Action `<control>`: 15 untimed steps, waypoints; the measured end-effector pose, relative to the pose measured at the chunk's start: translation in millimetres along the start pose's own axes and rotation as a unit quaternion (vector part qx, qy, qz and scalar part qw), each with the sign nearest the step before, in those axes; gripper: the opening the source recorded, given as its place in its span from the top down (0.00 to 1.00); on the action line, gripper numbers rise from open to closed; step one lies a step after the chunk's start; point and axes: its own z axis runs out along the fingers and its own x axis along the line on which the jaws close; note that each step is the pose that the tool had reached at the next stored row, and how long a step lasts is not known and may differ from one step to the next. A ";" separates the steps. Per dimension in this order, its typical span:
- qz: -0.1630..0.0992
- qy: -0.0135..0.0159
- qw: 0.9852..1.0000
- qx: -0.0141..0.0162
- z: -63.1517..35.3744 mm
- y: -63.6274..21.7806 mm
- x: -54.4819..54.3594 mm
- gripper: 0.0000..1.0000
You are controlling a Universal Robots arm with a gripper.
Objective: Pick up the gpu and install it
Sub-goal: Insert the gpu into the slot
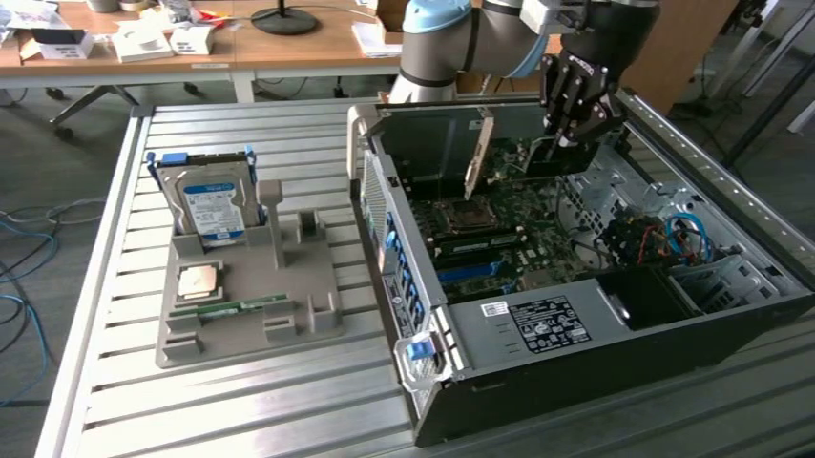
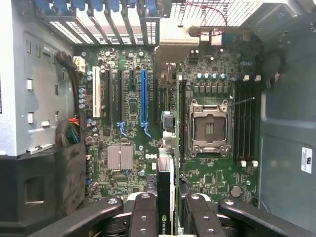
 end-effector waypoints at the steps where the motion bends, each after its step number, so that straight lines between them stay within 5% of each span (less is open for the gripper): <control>1: 0.000 0.000 1.000 0.000 1.6 0.2 0.0 0.74; 10: -0.001 0.000 1.000 0.000 7.3 1.2 0.0 0.74; 15: -0.001 0.000 1.000 0.000 7.5 9.9 0.2 0.74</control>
